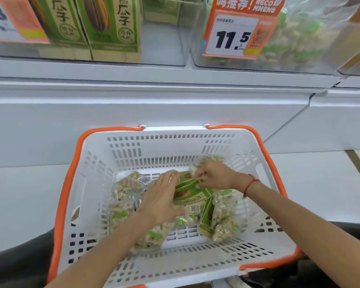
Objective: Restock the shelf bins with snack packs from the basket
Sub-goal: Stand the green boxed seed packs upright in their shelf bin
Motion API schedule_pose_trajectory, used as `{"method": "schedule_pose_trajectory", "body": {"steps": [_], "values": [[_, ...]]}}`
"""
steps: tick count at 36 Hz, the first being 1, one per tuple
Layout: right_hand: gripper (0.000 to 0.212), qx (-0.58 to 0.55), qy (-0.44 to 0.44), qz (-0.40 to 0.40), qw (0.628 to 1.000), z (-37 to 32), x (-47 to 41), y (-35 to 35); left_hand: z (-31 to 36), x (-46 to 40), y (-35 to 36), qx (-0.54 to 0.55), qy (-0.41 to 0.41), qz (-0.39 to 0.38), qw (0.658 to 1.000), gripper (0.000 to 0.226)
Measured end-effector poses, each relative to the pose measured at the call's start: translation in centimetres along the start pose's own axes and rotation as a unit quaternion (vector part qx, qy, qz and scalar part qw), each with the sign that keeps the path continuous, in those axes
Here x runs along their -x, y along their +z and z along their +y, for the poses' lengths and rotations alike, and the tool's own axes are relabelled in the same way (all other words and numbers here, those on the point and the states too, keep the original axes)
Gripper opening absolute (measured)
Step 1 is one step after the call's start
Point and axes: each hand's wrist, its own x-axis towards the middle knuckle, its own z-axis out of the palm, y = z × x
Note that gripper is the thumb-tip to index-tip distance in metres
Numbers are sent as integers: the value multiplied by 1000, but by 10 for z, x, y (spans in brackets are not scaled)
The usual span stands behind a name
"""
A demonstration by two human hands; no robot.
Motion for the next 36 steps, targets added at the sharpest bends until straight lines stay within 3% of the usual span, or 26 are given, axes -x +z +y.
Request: {"method": "schedule_pose_trajectory", "body": {"steps": [2, 4, 6, 8, 10, 12, 14, 18, 20, 23, 26, 30, 33, 36], "values": [[23, -118, -1, 5, 993, -8, -3, -1, 3, -7, -9, 5, -14, -20, 1000, 91], [26, -202, 13, -11, 979, -10, -2, 6, -5, -11, -17, 13, -22, -11, 1000, 55], [38, -216, 56, -43, 974, -9, 0, 21, -19, -9, -25, 32, -33, -21, 999, 25], [45, -117, 75, -105, 985, -2, 2, 42, -37, -6, -28, 76, -55, -45, 995, 21], [34, 75, 28, -156, 985, 8, 8, 64, -53, -4, -30, 182, -96, -42, 978, 19], [33, 250, -18, -158, 955, 16, 15, 82, -63, -2, -35, 346, -149, -34, 926, 19], [40, 355, -32, -162, 920, 20, 15, 94, -64, 0, -41, 469, -183, -50, 863, 22], [35, 445, 23, -188, 875, 10, 3, 95, -59, 4, -46, 614, -183, -85, 763, 36], [23, 492, 25, -202, 846, 12, -3, 94, -58, 3, -46, 640, -184, -89, 741, 38], [24, 517, -7, -226, 825, 18, -7, 79, -56, 1, -45, 641, -197, -93, 736, 37], [35, 414, 10, -222, 883, 19, -11, 45, -53, -1, -43, 621, -234, -51, 746, 30], [30, 184, 63, -157, 968, 3, -13, -14, -52, -2, -40, 559, -299, 24, 773, 20], [28, 14, 75, -84, 994, -15, -8, -50, -47, -2, -40, 514, -317, 50, 795, 26], [31, -102, 86, -35, 990, -16, 0, -71, -31, -1, -44, 490, -305, 53, 815, 22]]}}
